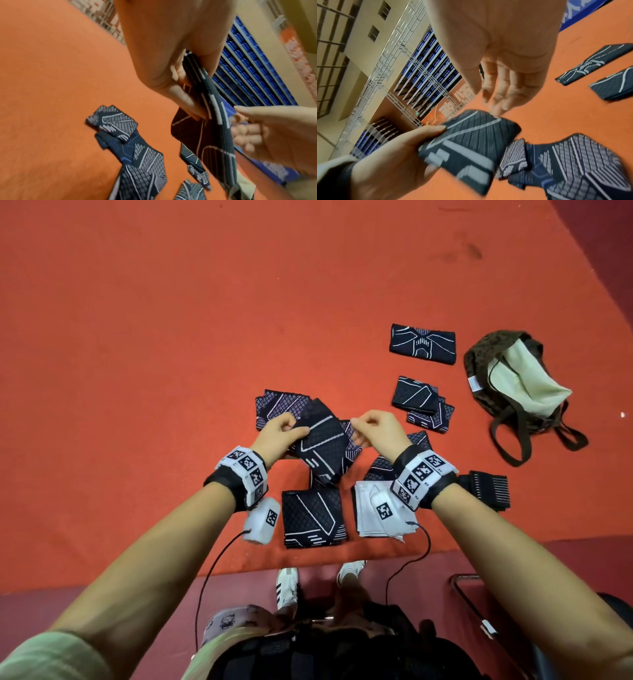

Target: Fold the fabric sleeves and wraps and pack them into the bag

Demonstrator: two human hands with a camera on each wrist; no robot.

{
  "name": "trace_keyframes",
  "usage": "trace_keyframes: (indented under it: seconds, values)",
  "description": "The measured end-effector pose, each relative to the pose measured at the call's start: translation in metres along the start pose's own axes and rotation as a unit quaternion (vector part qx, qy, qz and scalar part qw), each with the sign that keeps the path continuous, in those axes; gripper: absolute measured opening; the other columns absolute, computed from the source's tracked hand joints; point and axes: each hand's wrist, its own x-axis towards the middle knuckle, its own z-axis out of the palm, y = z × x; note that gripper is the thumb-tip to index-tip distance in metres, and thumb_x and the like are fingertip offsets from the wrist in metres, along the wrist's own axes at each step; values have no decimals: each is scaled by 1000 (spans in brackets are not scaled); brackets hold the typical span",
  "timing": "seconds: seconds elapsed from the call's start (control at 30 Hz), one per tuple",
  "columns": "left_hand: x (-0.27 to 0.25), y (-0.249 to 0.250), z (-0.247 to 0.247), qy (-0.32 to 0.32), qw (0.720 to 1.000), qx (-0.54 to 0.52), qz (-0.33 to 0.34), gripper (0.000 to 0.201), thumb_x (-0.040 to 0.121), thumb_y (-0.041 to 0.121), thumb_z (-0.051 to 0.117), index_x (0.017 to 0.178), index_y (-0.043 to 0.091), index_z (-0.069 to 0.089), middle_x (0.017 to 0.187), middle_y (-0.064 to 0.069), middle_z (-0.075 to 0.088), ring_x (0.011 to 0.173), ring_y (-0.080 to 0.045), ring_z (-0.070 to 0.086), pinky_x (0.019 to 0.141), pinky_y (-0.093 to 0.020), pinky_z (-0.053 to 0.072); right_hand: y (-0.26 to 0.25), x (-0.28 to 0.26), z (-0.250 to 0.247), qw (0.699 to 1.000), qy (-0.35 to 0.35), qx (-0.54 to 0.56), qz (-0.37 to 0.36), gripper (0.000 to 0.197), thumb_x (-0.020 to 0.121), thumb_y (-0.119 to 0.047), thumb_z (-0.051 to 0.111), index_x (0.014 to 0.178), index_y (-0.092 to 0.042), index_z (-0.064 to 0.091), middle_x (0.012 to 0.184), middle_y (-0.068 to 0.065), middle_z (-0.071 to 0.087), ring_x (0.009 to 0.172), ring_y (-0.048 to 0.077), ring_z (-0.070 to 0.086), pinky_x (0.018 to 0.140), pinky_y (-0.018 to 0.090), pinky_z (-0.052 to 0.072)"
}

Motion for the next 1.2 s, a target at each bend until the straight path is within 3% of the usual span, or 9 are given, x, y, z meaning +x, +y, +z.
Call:
trace_keyframes:
  seconds: [0.17, 0.3, 0.4, 0.63, 0.73, 0.83, 0.97, 1.1, 1.2]
  values:
    - [-10, -6, 3, 23, 964, -259, -59, 25, 88, -5, 52, 76, 15, 43, 85, -11, 62, 71, -17, 67, 62, -36, 58, 4, -15, 20, 993, -60, -77, 66, 51, 90, -48, 53, 111, -1, 58, 87, 8, 61, 74, 19, 58, 61, 26, 43]
    - [-22, -11, -4, -21, 950, -302, -73, 31, 86, -11, 49, 106, 12, 53, 104, -15, 65, 85, -25, 68, 69, -38, 59, 2, -22, 30, 960, -95, 213, 157, 30, 92, -26, 60, 109, -2, 60, 101, 11, 66, 82, 18, 64, 76, 28, 56]
    - [-32, -18, -7, -51, 964, -246, -87, 41, 86, -10, 50, 117, 17, 54, 103, -9, 67, 84, -23, 67, 70, -38, 60, 4, -25, 32, 943, -92, 277, 161, 19, 89, -11, 62, 105, -1, 61, 104, 15, 66, 92, 24, 65, 89, 41, 54]
    - [-38, -73, -13, -63, 987, -62, -131, 16, 94, 30, 54, 100, 20, 65, 95, -4, 66, 80, -16, 60, 74, -29, 51, 37, -44, 53, 942, -121, 252, 189, 30, 88, -9, 62, 117, -2, 57, 102, 13, 69, 78, 18, 71, 62, 32, 59]
    - [-43, -96, -10, -73, 987, -27, -142, 9, 93, 26, 57, 95, 21, 64, 85, -4, 68, 70, -13, 62, 63, -23, 52, 64, -51, 64, 943, -120, 221, 220, 29, 89, -20, 64, 115, -11, 56, 103, 7, 69, 86, 23, 69, 77, 40, 58]
    - [-47, -107, -6, -26, 992, -33, -119, 9, 89, 17, 62, 85, 23, 57, 67, -1, 68, 51, -15, 59, 49, -24, 47, 80, -56, 77, 961, -51, 159, 221, 28, 87, -14, 66, 110, -13, 50, 88, 7, 61, 67, 14, 63, 66, 27, 54]
    - [-51, -102, 5, -16, 997, -42, -62, 5, 92, 11, 57, 92, 15, 56, 75, -4, 61, 54, -8, 60, 47, -24, 50, 76, -63, 88, 976, -89, 120, 160, 36, 93, -29, 55, 115, -1, 58, 100, 10, 61, 89, 22, 61, 79, 27, 52]
    - [-52, -86, 21, -99, 992, 74, 37, 28, 97, 12, 49, 123, 13, 58, 106, -5, 57, 84, -9, 60, 79, -13, 51, 53, -70, 87, 946, -148, 251, 142, 31, 96, -18, 51, 118, 2, 57, 99, 15, 65, 91, 25, 64, 90, 38, 52]
    - [-49, -82, 20, -69, 988, 121, 61, 23, 93, 8, 54, 114, 11, 64, 104, -5, 60, 84, -12, 56, 79, -13, 45, 60, -68, 86, 954, -107, 252, 123, 27, 89, 4, 54, 116, 8, 55, 99, 17, 64, 86, 24, 62, 86, 36, 52]
